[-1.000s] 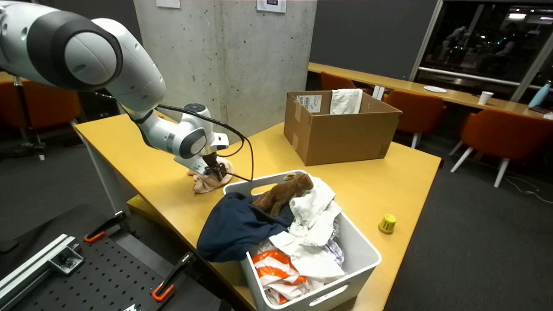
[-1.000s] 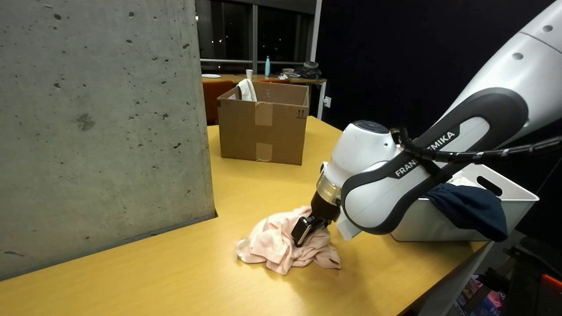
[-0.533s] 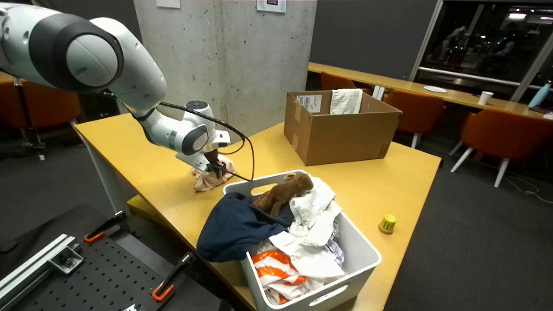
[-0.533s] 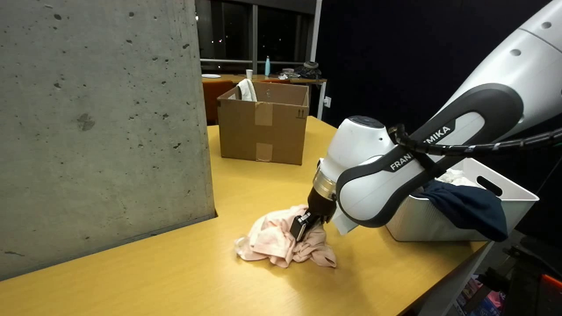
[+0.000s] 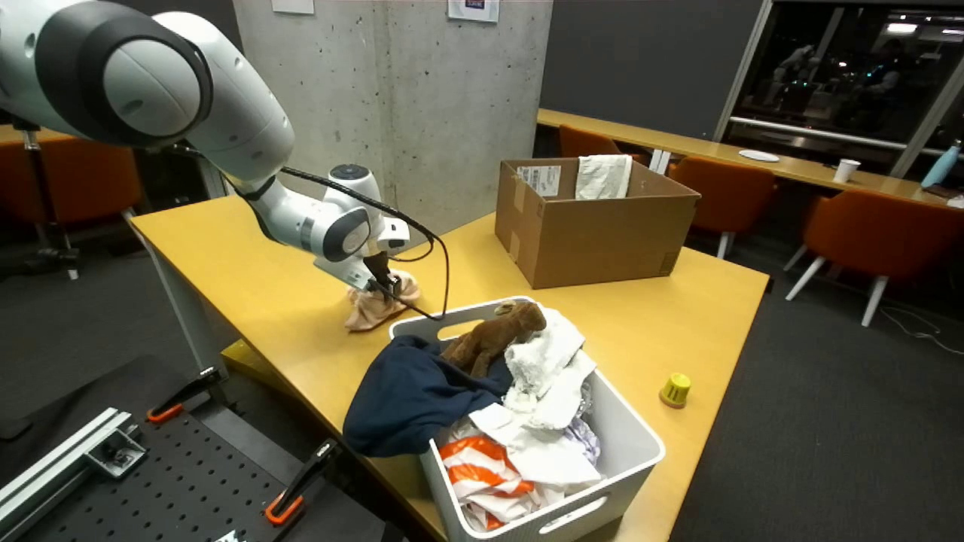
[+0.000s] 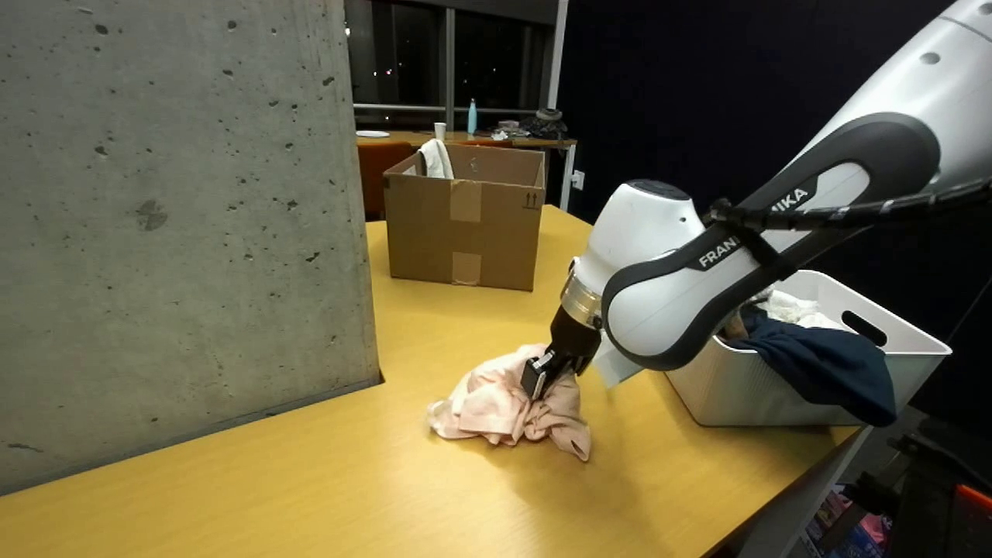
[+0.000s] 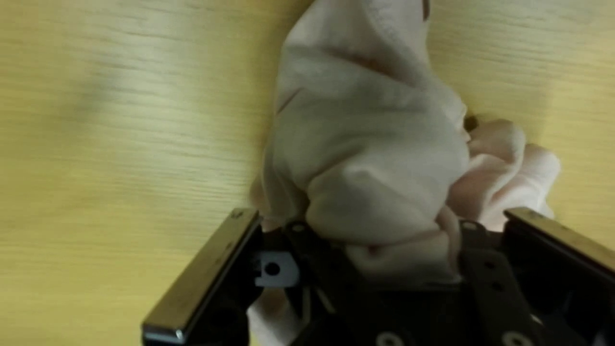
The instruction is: Put the peach t-shirt over the radish then wrap the radish in the t-shirt and put the t-shirt in the white storage container.
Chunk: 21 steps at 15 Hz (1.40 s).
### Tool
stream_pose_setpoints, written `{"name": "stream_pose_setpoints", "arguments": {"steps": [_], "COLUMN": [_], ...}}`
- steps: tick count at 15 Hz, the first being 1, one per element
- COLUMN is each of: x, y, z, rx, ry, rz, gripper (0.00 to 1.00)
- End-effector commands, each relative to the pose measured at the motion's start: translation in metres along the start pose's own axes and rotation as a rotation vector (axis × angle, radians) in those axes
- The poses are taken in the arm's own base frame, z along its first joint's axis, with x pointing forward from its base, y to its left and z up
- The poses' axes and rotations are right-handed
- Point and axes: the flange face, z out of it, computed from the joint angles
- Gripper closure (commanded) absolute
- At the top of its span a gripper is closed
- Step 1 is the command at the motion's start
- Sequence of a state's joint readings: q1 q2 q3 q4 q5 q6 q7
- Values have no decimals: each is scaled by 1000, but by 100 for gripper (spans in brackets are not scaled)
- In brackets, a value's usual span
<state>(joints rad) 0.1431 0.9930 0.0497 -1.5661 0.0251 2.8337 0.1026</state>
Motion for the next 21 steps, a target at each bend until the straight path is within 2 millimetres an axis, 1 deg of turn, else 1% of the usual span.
{"name": "stream_pose_setpoints", "arguments": {"steps": [1,3,5,8,13,15,17,18,19,20,21], "x": [3,5,3,-13,-56,-80,-111,-130,-142,-151,-159], "y": [28,45,68,108,192,223,248,258,266,273,279], "z": [-71,-105,-142,-194,-273,-303,-329,-338,-339,-331,-327], "rx": [-33,-63,-95,-162,-334,-418,-480,-495,-503,-488,-474], "ry": [24,60,79,86,57,2,-63,-94,-116,-124,-122], "rz": [14,34,61,118,243,288,311,317,322,326,339], "gripper": [94,94,94,94,94,94,94,94,94,94,94]}}
